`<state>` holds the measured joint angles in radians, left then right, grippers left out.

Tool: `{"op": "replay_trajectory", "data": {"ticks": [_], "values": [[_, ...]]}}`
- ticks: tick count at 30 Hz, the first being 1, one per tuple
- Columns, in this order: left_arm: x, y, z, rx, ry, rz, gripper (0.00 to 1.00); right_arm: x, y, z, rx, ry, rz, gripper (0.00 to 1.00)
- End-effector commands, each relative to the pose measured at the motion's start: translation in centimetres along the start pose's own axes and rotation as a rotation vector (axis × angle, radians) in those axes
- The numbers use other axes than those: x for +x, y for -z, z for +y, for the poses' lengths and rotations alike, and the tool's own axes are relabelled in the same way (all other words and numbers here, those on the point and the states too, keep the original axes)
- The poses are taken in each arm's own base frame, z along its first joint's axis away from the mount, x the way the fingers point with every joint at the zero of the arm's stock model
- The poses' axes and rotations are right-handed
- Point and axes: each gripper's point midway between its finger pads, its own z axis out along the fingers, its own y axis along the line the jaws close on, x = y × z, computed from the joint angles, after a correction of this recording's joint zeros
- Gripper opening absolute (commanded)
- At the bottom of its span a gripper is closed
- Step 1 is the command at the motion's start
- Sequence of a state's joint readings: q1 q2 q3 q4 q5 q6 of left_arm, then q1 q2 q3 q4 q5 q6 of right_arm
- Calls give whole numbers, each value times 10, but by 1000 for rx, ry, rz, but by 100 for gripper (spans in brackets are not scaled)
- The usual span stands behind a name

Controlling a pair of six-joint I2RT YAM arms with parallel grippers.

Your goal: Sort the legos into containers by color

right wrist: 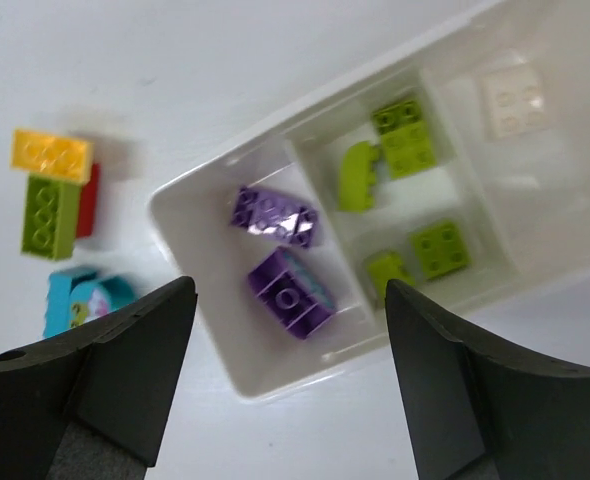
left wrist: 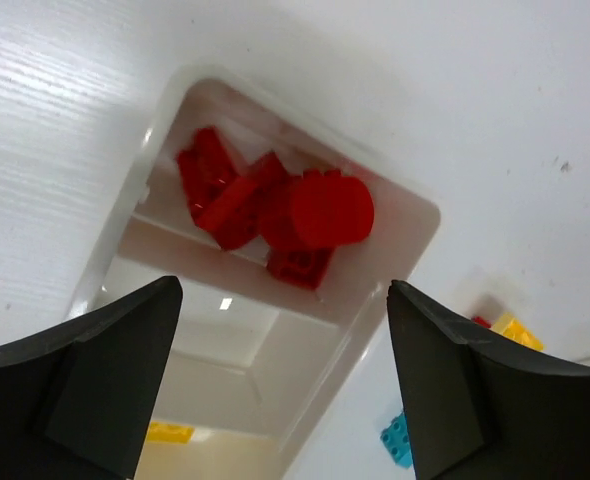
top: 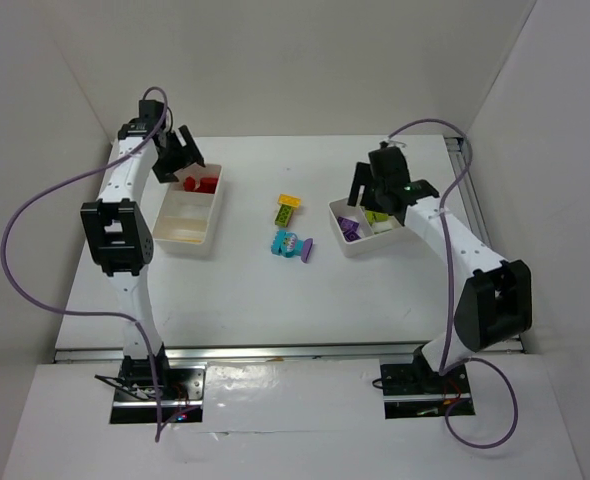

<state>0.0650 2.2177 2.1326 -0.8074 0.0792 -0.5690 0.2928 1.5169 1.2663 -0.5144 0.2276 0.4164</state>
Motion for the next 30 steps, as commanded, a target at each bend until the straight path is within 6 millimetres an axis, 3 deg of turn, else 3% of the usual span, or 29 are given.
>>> {"op": "replay_trajectory", "data": {"ticks": [1,4,8,9,12,13,14,16,17,19,23,25,27,30], "values": [[-6,66,-38,85,-118,-89,93,1,17,63,-153,110,-32,82],[15,93,-64,108,-227,-111,88,17,15,106,-217,213,-10,79],[57,110,-87,133,-334,-78,82,36,14,153,-274,292,13,77],[81,105,-90,144,-359,-26,81,36,12,159,-271,278,11,77],[112,101,-105,195,-434,15,82,33,4,160,-237,205,30,74],[133,100,-116,213,-483,43,84,23,13,160,-256,176,7,73],[144,94,-122,217,-502,66,85,15,10,150,-249,151,-18,73],[178,70,-134,194,-578,126,89,-5,23,129,-229,98,-83,73],[181,74,-143,203,-607,113,91,-13,28,120,-212,83,-109,73],[194,59,-154,174,-649,114,93,-30,38,100,-164,52,-156,73],[208,31,-167,160,-666,142,94,-53,58,35,-34,-26,-234,73],[203,20,-174,140,-674,115,94,-54,61,16,-5,-56,-240,73],[211,4,-173,110,-698,125,93,-54,61,-4,29,-79,-234,73],[207,-10,-171,40,-714,90,89,-53,64,-10,12,-102,-220,73]]}}
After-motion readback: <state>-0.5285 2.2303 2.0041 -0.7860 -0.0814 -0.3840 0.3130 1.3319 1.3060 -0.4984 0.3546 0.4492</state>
